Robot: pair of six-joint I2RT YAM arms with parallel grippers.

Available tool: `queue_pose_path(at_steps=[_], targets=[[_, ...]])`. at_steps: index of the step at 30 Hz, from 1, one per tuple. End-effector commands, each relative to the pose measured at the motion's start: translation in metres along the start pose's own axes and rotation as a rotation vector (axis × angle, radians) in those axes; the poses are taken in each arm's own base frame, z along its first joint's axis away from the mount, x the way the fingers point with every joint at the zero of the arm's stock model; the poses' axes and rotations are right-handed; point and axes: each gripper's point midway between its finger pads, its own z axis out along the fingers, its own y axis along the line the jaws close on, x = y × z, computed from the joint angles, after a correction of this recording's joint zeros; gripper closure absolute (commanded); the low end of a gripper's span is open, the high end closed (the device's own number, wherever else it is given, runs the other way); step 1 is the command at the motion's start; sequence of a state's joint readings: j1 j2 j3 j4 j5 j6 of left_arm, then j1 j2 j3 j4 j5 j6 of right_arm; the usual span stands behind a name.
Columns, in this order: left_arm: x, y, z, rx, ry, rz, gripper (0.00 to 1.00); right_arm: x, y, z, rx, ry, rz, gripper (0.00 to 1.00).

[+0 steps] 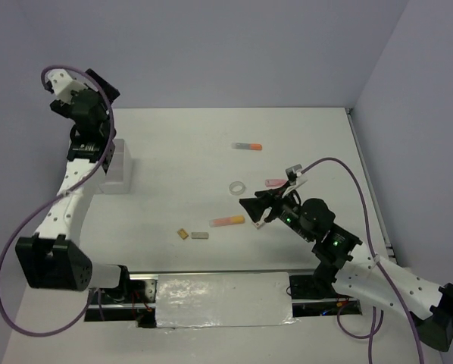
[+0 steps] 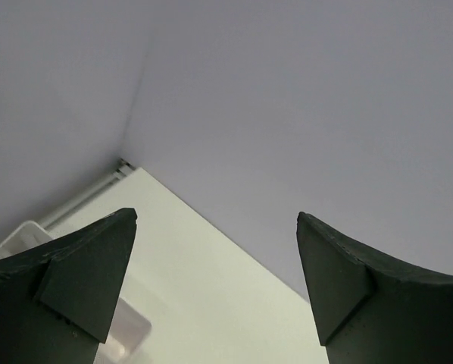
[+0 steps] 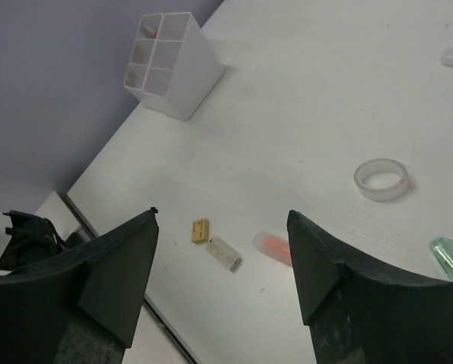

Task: Sort the stationery into containers
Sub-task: Pick up the stationery from the center of the board.

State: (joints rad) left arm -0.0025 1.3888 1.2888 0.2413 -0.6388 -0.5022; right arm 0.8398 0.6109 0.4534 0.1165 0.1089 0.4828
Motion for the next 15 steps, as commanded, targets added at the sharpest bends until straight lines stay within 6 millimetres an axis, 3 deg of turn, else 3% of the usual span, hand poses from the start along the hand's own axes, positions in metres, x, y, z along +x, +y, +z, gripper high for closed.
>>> queue_pose_path(at_steps=[1, 2, 3, 4, 5, 6, 10, 11, 12, 13, 14, 15], targets=[[0.016, 0.001, -0.055, 0.026, 0.175, 0.057, 0.01, -0.025, 0.005, 0.002, 0.027, -0.034, 0.006, 0.23], [0.023, -0.003, -0.068, 0.058, 0.203, 0.065, 0.01, -0.022, 0.0, 0.0, 0.061, -0.016, 0.012, 0.22], [0.05, -0.006, -0.085, 0.105, 0.276, 0.095, 0.01, -0.032, 0.002, -0.001, 0.074, -0.036, 0.03, 0.14], [0.048, -0.009, -0.101, 0.156, 0.29, 0.092, 0.01, -0.035, 0.001, -0.003, 0.083, -0.036, 0.034, 0.01], [0.06, -0.01, -0.114, 0.199, 0.335, 0.11, 0.01, -0.032, -0.002, -0.006, 0.105, -0.017, 0.038, 0.0], [0.082, -0.017, -0.138, 0.309, 0.414, 0.134, 0.01, -0.044, 0.001, -0.011, 0.112, -0.044, 0.052, 0.0], [0.143, -0.044, -0.208, 0.626, 0.622, 0.233, 0.01, -0.063, -0.002, -0.029, 0.163, -0.063, 0.052, 0.0], [0.161, -0.058, -0.241, 0.726, 0.69, 0.28, 0.01, -0.064, -0.004, -0.036, 0.189, -0.05, 0.052, 0.0], [0.181, -0.06, -0.255, 0.757, 0.738, 0.356, 0.01, -0.068, -0.007, -0.041, 0.208, -0.055, 0.057, 0.0], [0.198, -0.07, -0.288, 0.85, 0.79, 0.42, 0.01, -0.069, -0.012, -0.046, 0.246, -0.049, 0.057, 0.0], [0.212, -0.071, -0.303, 0.897, 0.829, 0.482, 0.01, -0.07, -0.013, -0.05, 0.255, -0.044, 0.055, 0.0], [0.239, -0.067, -0.316, 0.925, 0.882, 0.576, 0.01, -0.071, -0.014, -0.053, 0.262, -0.045, 0.057, 0.0]])
